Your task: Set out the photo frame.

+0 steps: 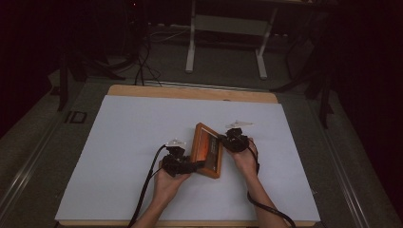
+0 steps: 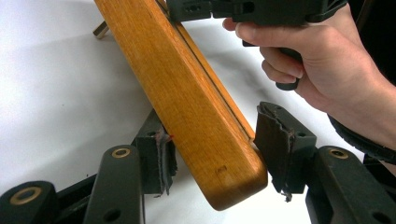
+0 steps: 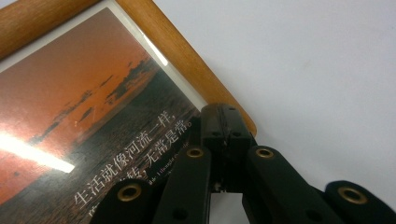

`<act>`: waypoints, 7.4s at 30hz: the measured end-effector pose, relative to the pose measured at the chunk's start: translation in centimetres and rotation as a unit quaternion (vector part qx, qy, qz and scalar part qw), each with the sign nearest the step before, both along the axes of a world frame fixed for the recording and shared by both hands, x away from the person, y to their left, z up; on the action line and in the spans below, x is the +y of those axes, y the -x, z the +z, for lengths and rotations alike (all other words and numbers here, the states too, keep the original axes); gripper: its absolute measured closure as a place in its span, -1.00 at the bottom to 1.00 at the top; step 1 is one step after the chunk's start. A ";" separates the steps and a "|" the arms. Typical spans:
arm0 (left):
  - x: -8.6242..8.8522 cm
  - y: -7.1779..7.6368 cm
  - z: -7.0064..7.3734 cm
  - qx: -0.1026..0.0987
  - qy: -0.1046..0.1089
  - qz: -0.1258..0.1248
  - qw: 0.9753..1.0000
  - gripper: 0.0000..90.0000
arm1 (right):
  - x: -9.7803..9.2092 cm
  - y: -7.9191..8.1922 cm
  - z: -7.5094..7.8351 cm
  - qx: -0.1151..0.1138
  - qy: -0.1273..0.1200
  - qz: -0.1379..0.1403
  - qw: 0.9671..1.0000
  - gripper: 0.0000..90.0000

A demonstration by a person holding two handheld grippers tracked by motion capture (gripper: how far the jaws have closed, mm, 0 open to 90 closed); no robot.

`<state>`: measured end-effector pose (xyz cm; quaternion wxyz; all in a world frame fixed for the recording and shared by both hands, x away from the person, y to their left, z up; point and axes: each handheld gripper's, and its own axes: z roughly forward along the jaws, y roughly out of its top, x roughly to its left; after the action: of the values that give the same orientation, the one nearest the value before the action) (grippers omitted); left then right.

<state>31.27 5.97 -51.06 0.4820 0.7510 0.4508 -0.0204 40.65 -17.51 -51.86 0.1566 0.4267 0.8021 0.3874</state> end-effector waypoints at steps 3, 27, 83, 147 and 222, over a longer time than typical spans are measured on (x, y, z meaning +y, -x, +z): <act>-0.2 0.0 0.2 0.000 -0.007 0.001 1.000 0.09 | 0.0 0.0 0.0 -0.001 0.000 0.000 1.000 1.00; -5.2 0.5 3.2 -0.076 -0.061 -0.018 0.995 0.53 | -8.0 3.4 1.6 -0.015 0.007 -0.021 1.000 0.61; -4.5 -1.8 12.2 -0.194 -0.089 -0.211 0.954 0.50 | -5.6 8.0 8.7 -0.115 -0.046 0.205 0.971 -0.15; -1.9 -4.1 6.2 -0.182 -0.028 -0.140 0.973 -0.48 | -8.4 8.4 7.9 -0.123 -0.047 0.228 0.965 0.51; 4.9 0.3 4.5 -0.137 -0.034 -0.037 0.989 0.24 | -0.8 8.5 5.2 -0.059 -0.125 0.174 0.975 0.36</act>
<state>30.99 10.84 -46.55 0.5122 0.7791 0.3523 0.0804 32.17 -18.36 -46.69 0.0796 0.2726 0.7988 0.5303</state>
